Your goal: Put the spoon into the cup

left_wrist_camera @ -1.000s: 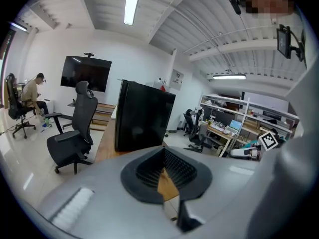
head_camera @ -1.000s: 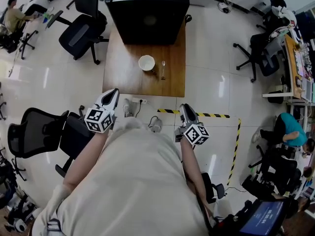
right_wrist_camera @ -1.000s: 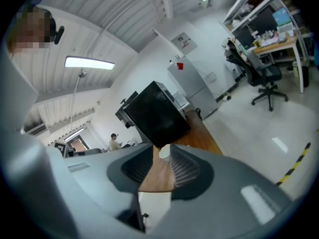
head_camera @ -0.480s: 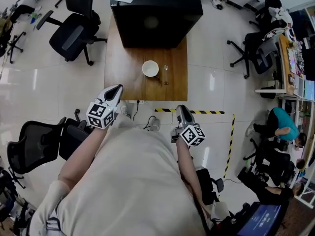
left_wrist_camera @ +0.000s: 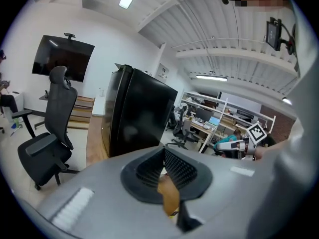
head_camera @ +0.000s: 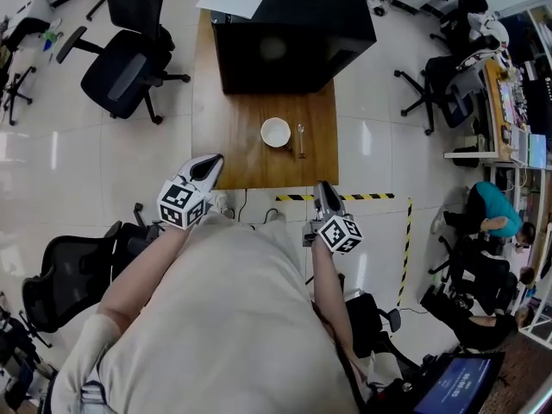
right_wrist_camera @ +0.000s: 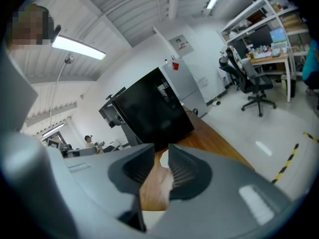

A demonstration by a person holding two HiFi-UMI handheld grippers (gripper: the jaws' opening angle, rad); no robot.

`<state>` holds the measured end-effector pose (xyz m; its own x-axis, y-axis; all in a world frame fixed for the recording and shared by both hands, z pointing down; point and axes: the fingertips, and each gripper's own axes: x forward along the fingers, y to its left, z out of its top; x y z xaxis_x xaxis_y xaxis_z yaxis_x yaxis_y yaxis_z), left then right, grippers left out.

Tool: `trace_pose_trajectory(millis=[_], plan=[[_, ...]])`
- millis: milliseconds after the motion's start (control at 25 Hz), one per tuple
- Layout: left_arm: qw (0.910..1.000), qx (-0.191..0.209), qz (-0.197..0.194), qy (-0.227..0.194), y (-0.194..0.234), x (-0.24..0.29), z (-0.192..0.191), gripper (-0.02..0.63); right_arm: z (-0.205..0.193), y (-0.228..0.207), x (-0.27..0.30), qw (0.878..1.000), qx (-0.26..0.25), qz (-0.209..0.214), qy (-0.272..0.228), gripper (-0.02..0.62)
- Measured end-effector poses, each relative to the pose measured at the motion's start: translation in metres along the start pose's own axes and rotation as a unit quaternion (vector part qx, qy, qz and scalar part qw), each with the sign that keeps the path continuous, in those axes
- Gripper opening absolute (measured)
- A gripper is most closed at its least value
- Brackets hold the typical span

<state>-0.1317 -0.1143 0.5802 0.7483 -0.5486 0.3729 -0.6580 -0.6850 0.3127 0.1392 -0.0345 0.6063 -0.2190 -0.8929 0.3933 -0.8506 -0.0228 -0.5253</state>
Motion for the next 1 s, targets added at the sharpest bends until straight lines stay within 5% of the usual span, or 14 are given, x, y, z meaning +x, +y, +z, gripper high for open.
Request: trace_pose_trajectory(millis=[560, 1000], plan=[[0.9985, 0.008, -0.051, 0.015, -0.004, 0.012, 0.007, 0.005, 0.007, -0.015, 0.01, 0.998, -0.019, -0.052, -0.003, 0.075], [0.9999, -0.013, 0.009, 0.006, -0.016, 0.047, 0.017, 0.005, -0.008, -0.054, 0.034, 0.996, -0.056, -0.026, 0.07, 0.075]])
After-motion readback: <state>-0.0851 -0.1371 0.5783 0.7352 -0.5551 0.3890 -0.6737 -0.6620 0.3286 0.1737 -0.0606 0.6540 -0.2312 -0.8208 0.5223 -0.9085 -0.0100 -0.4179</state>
